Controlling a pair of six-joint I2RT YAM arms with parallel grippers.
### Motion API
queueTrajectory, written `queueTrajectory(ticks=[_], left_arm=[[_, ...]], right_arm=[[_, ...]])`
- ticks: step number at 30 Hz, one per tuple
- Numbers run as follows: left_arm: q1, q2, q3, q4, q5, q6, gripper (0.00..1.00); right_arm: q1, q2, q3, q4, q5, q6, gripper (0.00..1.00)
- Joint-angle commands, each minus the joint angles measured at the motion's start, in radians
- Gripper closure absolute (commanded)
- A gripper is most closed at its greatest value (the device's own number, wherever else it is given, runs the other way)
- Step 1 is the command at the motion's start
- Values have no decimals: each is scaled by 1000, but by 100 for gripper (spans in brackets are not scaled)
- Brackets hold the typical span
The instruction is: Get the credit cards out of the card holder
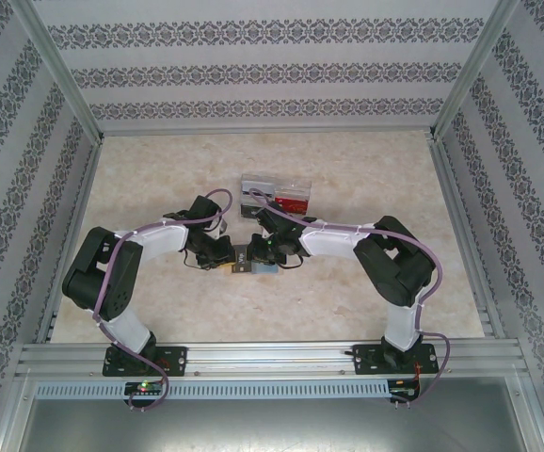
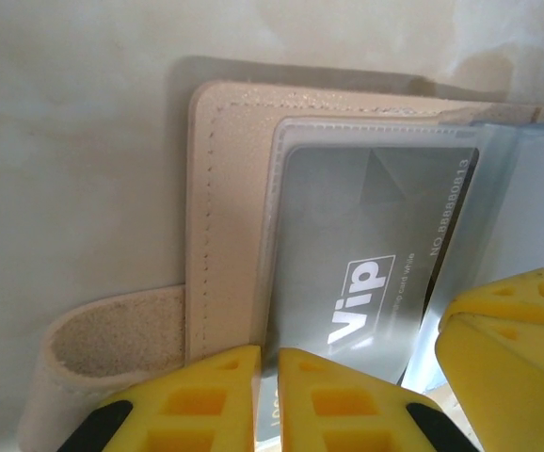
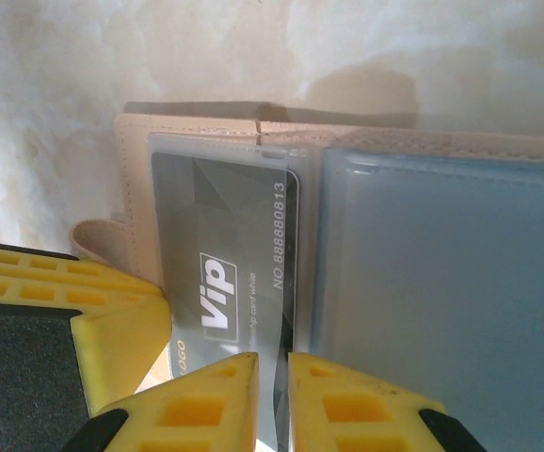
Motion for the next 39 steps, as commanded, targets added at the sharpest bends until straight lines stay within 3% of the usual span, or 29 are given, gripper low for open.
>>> queueTrajectory(ticks=[1, 15, 19, 32, 39], left_arm=[[-14, 24, 8, -1, -6, -2, 85], [-24, 24, 10, 4, -5, -6, 85], [-23, 26, 11, 4, -6, -7, 85], [-24, 21, 17, -14, -28, 1, 85], [-25, 25, 26, 2, -4, 1, 85]], right_arm=[[0, 19, -15, 10, -16, 22, 82], [0, 32, -18, 25, -36, 33, 87], [-3, 24, -22, 32, -39, 34, 100], [-55, -87, -109, 25, 1, 15, 100], [-59, -74, -110, 22, -2, 10, 99]])
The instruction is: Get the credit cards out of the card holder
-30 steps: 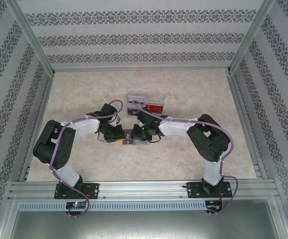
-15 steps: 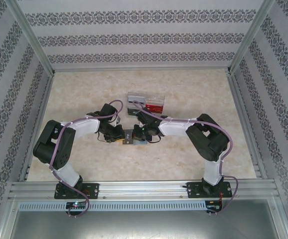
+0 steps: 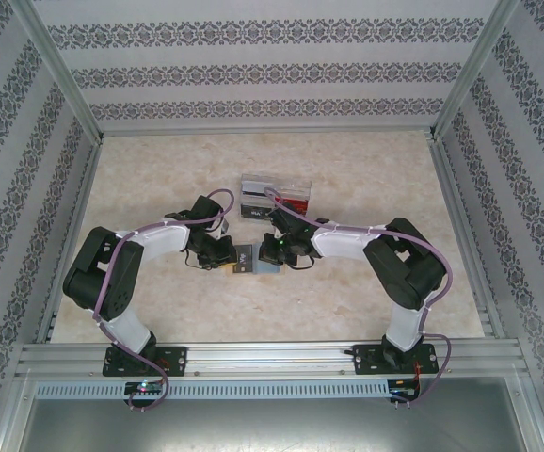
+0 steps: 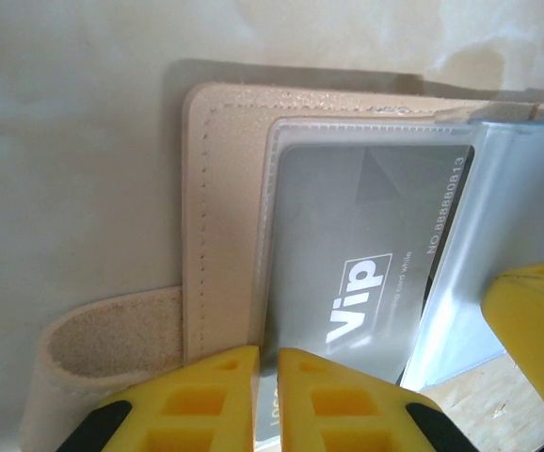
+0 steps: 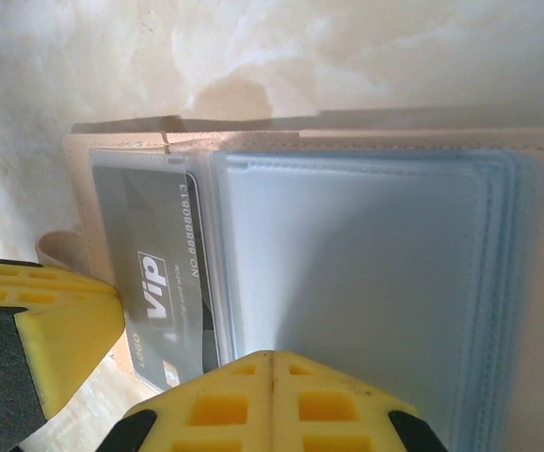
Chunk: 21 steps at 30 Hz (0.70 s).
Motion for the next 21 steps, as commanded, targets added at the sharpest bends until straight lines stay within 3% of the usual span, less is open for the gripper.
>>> queueTrajectory(ticks=[1, 21], left_arm=[[-13, 26, 23, 2, 2, 4, 85], [-46, 53, 59, -14, -5, 25, 85]], right_arm=[[-2, -6, -12, -6, 16, -7, 98], [9, 10, -12, -5, 10, 0, 94]])
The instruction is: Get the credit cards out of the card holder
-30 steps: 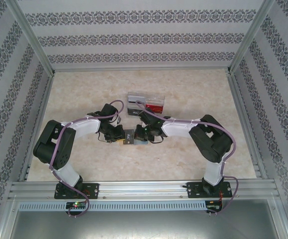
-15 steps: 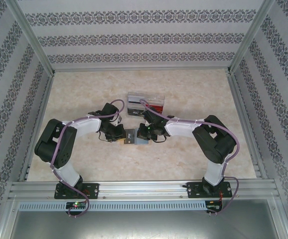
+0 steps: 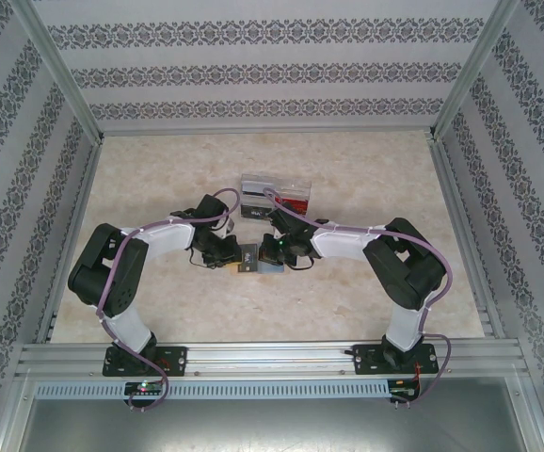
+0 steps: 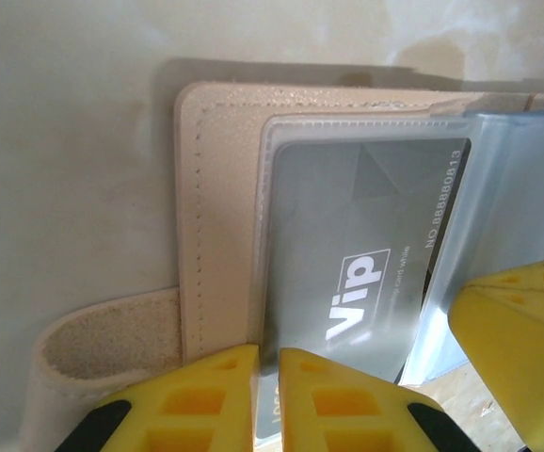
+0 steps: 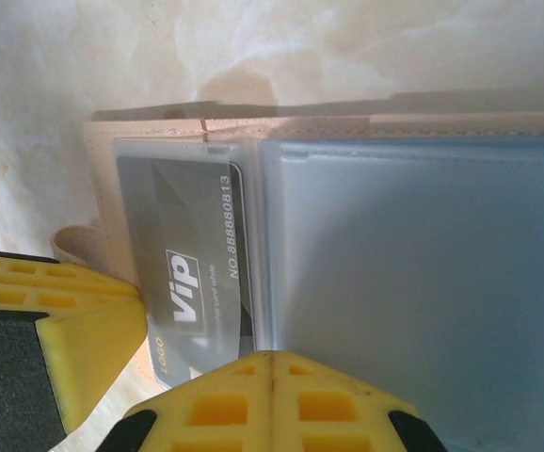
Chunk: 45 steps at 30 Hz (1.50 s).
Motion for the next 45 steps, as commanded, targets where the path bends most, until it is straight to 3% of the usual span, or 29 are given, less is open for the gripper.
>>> queueTrajectory(ticks=[1, 10, 21, 34, 41, 45], left_arm=[[-22, 19, 26, -22, -24, 28, 84], [-47, 32, 52, -40, -52, 43, 81], [-50, 54, 60, -67, -77, 42, 85], [-50, 56, 57, -62, -68, 43, 86], [-50, 59, 58, -61, -64, 43, 86], [-50, 59, 59, -61, -63, 43, 86]], right_arm=[[7, 10, -12, -5, 11, 0, 93], [7, 14, -19, -4, 14, 6, 93], [3, -21, -29, -1, 25, 13, 84], [-5, 12, -43, 82, -37, 46, 83], [-5, 24, -43, 101, -53, 53, 87], [-10, 18, -52, 106, -54, 54, 99]])
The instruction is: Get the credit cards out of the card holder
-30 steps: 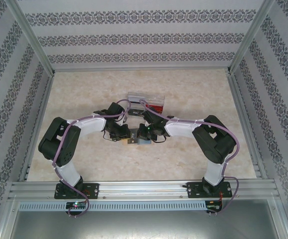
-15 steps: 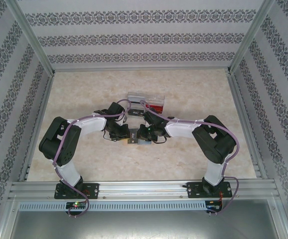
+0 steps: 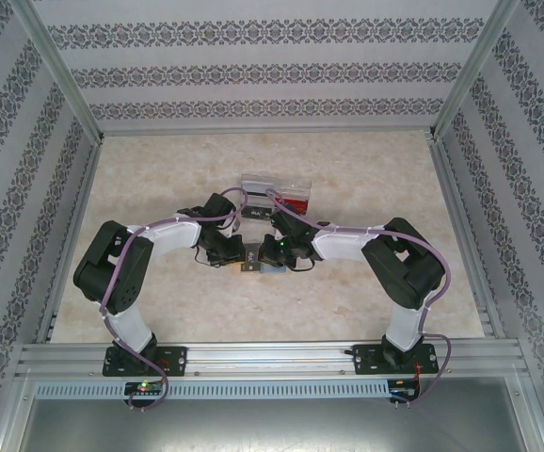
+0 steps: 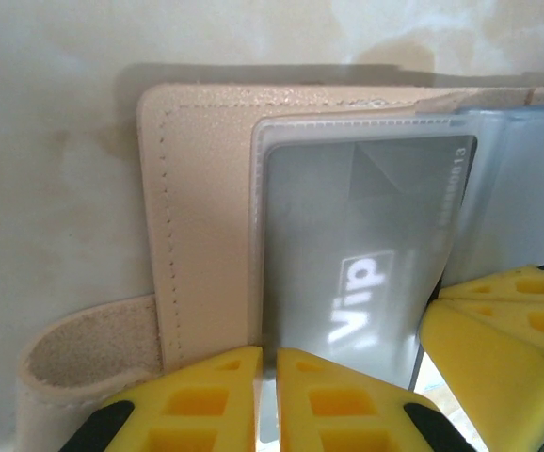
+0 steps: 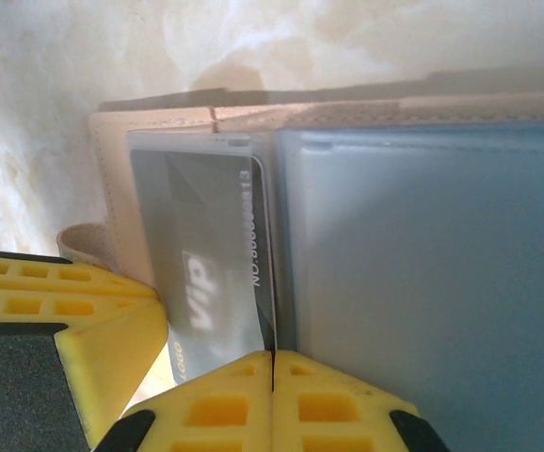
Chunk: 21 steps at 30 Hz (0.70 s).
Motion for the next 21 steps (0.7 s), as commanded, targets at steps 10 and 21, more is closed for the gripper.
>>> queueTrajectory(ticks=[10, 21], left_arm=[[-12, 23, 10, -47, -45, 16, 87], [-13, 28, 13, -46, -36, 16, 92]], right_arm=[[-36, -61, -75, 18, 9, -11, 100], [-50, -62, -80, 23, -8, -27, 85]])
